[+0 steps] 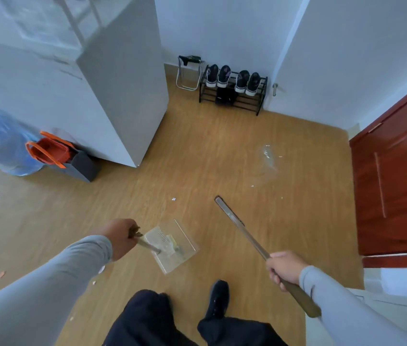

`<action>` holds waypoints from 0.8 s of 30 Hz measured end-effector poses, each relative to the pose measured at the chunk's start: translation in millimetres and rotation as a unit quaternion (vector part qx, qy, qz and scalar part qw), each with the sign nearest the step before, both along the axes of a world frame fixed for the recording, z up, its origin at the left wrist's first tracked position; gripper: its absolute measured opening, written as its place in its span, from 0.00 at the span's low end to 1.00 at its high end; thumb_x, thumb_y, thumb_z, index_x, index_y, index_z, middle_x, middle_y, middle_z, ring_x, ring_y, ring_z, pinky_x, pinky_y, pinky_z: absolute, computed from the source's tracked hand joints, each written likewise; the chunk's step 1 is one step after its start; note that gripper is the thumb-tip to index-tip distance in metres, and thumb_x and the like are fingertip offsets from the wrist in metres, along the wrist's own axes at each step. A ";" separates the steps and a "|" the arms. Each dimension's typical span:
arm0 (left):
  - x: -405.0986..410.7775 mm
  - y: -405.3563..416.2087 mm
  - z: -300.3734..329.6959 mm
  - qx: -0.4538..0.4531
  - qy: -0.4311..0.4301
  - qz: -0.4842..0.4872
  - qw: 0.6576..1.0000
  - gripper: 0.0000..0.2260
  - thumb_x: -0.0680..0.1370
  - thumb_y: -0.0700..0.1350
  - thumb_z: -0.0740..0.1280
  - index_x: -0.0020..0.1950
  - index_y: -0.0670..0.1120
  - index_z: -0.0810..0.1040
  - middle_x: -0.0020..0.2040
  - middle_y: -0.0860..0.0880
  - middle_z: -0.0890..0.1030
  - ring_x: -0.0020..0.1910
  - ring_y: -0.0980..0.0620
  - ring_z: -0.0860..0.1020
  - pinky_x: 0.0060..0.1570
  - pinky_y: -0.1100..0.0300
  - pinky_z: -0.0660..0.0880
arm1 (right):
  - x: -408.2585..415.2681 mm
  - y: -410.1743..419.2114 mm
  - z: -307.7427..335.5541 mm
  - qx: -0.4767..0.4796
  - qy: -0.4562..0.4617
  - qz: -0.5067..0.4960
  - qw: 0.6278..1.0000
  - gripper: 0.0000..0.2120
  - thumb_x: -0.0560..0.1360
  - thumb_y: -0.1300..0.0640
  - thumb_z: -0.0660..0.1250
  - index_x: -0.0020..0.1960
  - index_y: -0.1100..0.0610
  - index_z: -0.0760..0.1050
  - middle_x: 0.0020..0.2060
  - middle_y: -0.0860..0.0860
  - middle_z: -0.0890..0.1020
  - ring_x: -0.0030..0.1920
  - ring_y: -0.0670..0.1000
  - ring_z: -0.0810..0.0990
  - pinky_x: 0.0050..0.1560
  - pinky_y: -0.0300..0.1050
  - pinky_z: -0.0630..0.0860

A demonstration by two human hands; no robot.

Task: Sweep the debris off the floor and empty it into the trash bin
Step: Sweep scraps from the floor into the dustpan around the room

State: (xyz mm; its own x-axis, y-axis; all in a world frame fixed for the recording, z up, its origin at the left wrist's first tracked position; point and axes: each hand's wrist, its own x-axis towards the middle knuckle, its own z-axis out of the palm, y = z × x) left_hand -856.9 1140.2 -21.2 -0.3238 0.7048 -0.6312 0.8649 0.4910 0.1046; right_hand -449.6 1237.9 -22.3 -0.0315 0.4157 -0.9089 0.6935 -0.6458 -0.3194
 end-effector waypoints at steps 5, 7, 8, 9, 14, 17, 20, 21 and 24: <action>-30.2 10.9 8.9 0.009 0.013 0.051 0.999 0.10 0.78 0.51 0.66 0.59 0.52 0.78 0.50 0.53 0.81 0.48 0.51 0.80 0.52 0.57 0.78 | -43.8 25.2 2.1 0.000 0.013 0.006 1.000 0.13 0.75 0.64 0.63 0.58 0.56 0.73 0.24 0.55 0.74 0.23 0.50 0.67 0.24 0.38 0.66; -47.2 19.6 3.3 0.009 0.017 0.061 0.998 0.11 0.78 0.51 0.66 0.60 0.52 0.78 0.49 0.54 0.81 0.47 0.52 0.80 0.51 0.57 0.79 | -67.8 33.9 -0.8 0.001 0.011 0.002 1.000 0.14 0.74 0.65 0.63 0.59 0.56 0.76 0.26 0.56 0.74 0.23 0.50 0.68 0.25 0.38 0.65; -56.8 25.1 -0.9 0.010 0.019 0.061 0.998 0.11 0.78 0.52 0.66 0.60 0.52 0.78 0.48 0.54 0.81 0.46 0.52 0.80 0.50 0.57 0.79 | -80.0 37.6 -3.0 0.002 0.010 0.004 1.000 0.16 0.74 0.65 0.63 0.61 0.58 0.76 0.28 0.57 0.75 0.23 0.50 0.68 0.25 0.38 0.65; -66.5 31.2 -4.9 0.008 0.020 0.059 0.998 0.11 0.78 0.52 0.65 0.60 0.53 0.79 0.47 0.54 0.81 0.45 0.52 0.80 0.49 0.57 0.80 | -93.0 40.9 -5.8 0.004 0.006 0.007 1.000 0.17 0.74 0.65 0.63 0.63 0.60 0.76 0.29 0.58 0.75 0.24 0.50 0.68 0.25 0.38 0.65; -108.9 62.3 -32.2 -0.009 0.002 0.057 0.998 0.13 0.79 0.52 0.63 0.62 0.52 0.77 0.47 0.53 0.81 0.43 0.52 0.80 0.46 0.57 0.80 | -168.2 56.4 -20.2 0.002 -0.024 0.026 0.999 0.25 0.73 0.63 0.63 0.71 0.59 0.71 0.28 0.57 0.78 0.26 0.51 0.72 0.24 0.39 0.70; -132.5 88.2 -45.2 -0.009 -0.011 0.064 0.998 0.12 0.79 0.51 0.63 0.61 0.50 0.77 0.47 0.52 0.81 0.43 0.51 0.80 0.46 0.57 0.80 | -213.1 68.2 -35.5 -0.006 -0.028 0.046 0.999 0.25 0.72 0.62 0.62 0.69 0.59 0.73 0.29 0.57 0.78 0.30 0.54 0.73 0.28 0.41 0.72; -155.4 113.8 -48.9 -0.019 -0.017 0.063 0.998 0.10 0.79 0.50 0.64 0.58 0.49 0.77 0.46 0.51 0.80 0.43 0.52 0.80 0.46 0.57 0.80 | -254.2 80.1 -48.7 0.005 -0.043 0.074 0.996 0.27 0.73 0.62 0.61 0.72 0.59 0.71 0.26 0.56 0.78 0.25 0.53 0.73 0.28 0.41 0.75; -161.0 121.2 -50.7 -0.017 -0.014 0.063 0.998 0.10 0.79 0.50 0.65 0.58 0.50 0.78 0.45 0.52 0.80 0.43 0.52 0.80 0.45 0.57 0.80 | -265.9 85.7 -52.2 0.003 -0.045 0.083 0.996 0.28 0.73 0.62 0.60 0.73 0.59 0.69 0.24 0.55 0.78 0.23 0.52 0.73 0.29 0.41 0.76; -173.0 140.6 -55.5 -0.019 0.001 0.032 0.999 0.09 0.79 0.51 0.64 0.56 0.50 0.77 0.45 0.52 0.80 0.42 0.52 0.79 0.43 0.57 0.79 | -292.4 104.4 -62.3 0.005 -0.048 0.105 0.993 0.23 0.73 0.61 0.59 0.68 0.60 0.74 0.23 0.54 0.78 0.22 0.52 0.74 0.35 0.45 0.80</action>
